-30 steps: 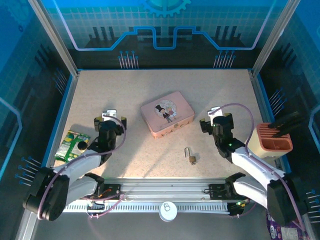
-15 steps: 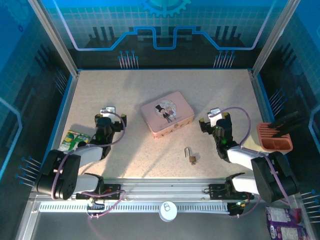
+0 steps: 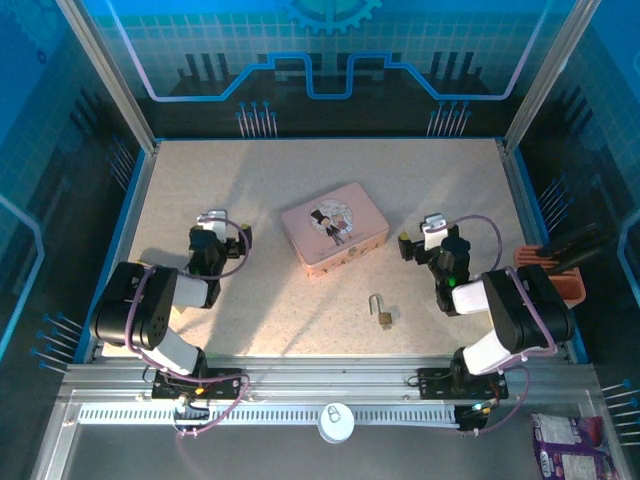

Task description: Unlock the padlock with the key

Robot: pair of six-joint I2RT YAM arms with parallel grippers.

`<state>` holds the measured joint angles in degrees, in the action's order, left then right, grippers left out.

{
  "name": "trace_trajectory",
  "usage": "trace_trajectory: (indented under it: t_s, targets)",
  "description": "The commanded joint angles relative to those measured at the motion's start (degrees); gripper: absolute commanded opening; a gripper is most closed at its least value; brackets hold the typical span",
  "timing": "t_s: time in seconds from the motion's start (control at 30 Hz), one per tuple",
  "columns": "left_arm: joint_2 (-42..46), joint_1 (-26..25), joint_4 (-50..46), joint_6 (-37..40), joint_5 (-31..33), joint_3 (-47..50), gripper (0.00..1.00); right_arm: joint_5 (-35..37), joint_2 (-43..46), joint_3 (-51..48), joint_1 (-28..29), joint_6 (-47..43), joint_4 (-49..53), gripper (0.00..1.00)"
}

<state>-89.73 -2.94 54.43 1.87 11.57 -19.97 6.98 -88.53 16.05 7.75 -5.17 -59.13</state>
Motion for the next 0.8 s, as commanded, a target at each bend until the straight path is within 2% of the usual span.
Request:
trace_trajectory:
  t_s: [0.0, 0.13, 0.17, 0.4, 0.5, 0.77]
  targets:
    - [0.6, 1.2, -0.6, -1.9, -2.4, -1.6, 0.99, -1.7, -0.2, 1.4, -1.3, 1.4, -2.9, 1.00]
    - [0.6, 1.3, -0.5, -1.9, -2.4, -1.6, 0.99, 4.4, 0.2, 6.0, -3.1, 6.0, 6.3, 1.00]
    - [0.6, 1.3, -0.5, -1.9, -2.4, -1.6, 0.99, 2.3, 0.2, 5.6, -4.1, 6.6, 5.6, 1.00]
    - [0.6, 1.2, -0.3, -1.9, -2.3, -1.6, 0.99, 2.5, 0.1, 5.4, -4.1, 6.6, 5.1, 1.00]
    - [0.6, 1.3, -0.3, -1.9, -2.3, -1.6, 0.99, 6.0, 0.0, 4.8, -3.5, 7.1, 3.8, 1.00]
    - [0.6, 1.3, -0.3, -1.9, -2.3, -1.6, 0.99, 6.1, 0.1, 4.9, -3.4, 7.1, 4.0, 1.00]
